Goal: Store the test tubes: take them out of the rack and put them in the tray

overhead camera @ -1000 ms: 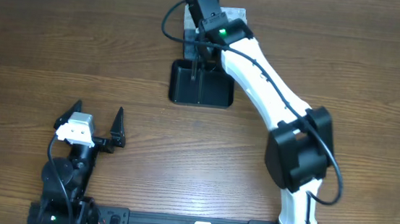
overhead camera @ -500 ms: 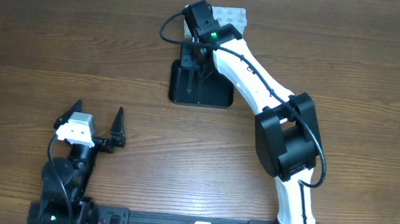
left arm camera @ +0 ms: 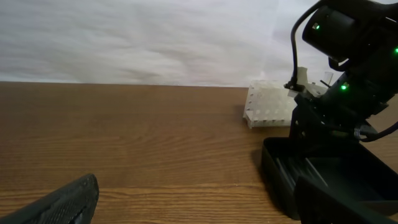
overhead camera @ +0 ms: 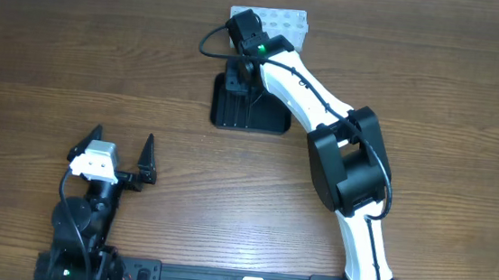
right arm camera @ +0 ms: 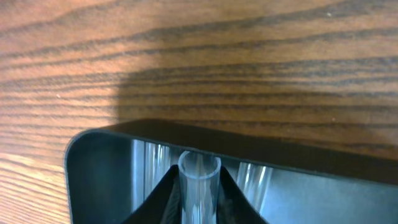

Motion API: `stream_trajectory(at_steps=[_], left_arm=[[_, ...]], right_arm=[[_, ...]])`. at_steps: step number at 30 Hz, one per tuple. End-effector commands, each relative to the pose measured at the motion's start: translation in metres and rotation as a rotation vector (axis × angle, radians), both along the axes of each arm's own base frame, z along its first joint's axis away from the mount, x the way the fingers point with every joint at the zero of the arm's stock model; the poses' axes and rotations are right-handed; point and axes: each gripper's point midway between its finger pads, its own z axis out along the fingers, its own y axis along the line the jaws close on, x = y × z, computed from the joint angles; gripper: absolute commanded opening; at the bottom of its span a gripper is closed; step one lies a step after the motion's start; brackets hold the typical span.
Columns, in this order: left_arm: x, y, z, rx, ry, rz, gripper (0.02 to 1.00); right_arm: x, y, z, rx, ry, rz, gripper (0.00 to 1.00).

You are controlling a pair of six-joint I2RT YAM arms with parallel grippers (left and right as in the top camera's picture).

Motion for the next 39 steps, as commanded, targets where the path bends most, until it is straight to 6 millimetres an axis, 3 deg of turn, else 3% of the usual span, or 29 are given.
stream_trajectory(at_steps=[1, 6, 11, 13, 16, 19, 23, 30, 35, 39], left_arm=[[0.0, -0.001, -0.001, 0.01, -0.001, -0.007, 1.0], [0.0, -0.001, -0.001, 0.01, -0.001, -0.007, 0.998], [0.0, -0.001, -0.001, 0.01, -0.001, -0.007, 1.0], [0.0, -0.001, -0.001, 0.01, -0.001, -0.007, 1.0], [0.0, -0.001, -0.001, 0.01, -0.001, -0.007, 1.0], [0.0, -0.001, -0.001, 0.01, -0.001, -0.007, 1.0], [0.0, -0.001, -0.001, 0.01, -0.001, -0.007, 1.0], [0.0, -0.001, -0.001, 0.01, -0.001, -0.007, 1.0], [0.0, -0.001, -0.001, 0.01, -0.001, -0.007, 0.998], [0.0, -0.001, -0.001, 0.01, -0.001, -0.007, 1.0]], right_arm=[[0.005, 0.0, -0.001, 0.004, -0.004, -0.008, 0.349], [0.004, 0.002, 0.028, 0.017, -0.046, 0.023, 0.406], [0.008, -0.003, 0.096, 0.03, -0.192, 0.075, 0.492], [0.013, -0.013, 0.127, 0.012, -0.275, 0.073, 0.592], [0.027, -0.04, 0.168, -0.067, -0.414, 0.048, 0.827], [0.046, -0.068, 0.186, -0.145, -0.509, 0.016, 0.875], [0.073, -0.088, 0.181, -0.18, -0.556, 0.005, 0.893], [0.119, -0.11, 0.133, -0.217, -0.577, -0.018, 0.936], [0.133, -0.114, 0.105, -0.224, -0.569, -0.031, 0.936], [0.139, -0.116, 0.095, -0.226, -0.569, -0.038, 0.921]])
